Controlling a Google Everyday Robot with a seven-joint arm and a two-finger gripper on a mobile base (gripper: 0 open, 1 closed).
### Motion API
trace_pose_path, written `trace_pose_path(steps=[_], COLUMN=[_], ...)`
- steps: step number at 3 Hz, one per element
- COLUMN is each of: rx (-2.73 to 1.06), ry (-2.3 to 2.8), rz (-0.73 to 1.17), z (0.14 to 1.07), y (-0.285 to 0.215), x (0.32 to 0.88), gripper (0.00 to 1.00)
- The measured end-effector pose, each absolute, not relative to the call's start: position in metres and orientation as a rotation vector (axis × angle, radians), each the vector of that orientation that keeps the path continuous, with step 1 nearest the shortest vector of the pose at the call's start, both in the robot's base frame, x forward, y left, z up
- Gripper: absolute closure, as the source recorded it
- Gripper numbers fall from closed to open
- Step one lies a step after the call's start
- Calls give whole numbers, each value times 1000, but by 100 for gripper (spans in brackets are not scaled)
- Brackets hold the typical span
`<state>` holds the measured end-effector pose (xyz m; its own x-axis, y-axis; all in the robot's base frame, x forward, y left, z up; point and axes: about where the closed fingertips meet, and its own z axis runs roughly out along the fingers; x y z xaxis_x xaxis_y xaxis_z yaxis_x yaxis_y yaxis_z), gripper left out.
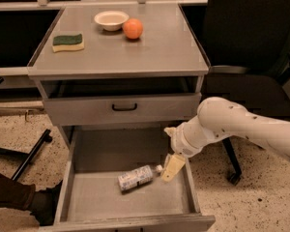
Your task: Pick blue plastic bottle from middle drawer and place on counter
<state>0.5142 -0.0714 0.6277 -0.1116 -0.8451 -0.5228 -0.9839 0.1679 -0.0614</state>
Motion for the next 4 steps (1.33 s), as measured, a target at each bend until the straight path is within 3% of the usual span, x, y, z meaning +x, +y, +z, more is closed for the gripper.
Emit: trace_pose_path(steps=[2,4], rx=[-1722,-1730], ry=[1843,1761], rz=[544,658], z=[553,452], y=[-23,12], x=[572,580], gripper=[0,0])
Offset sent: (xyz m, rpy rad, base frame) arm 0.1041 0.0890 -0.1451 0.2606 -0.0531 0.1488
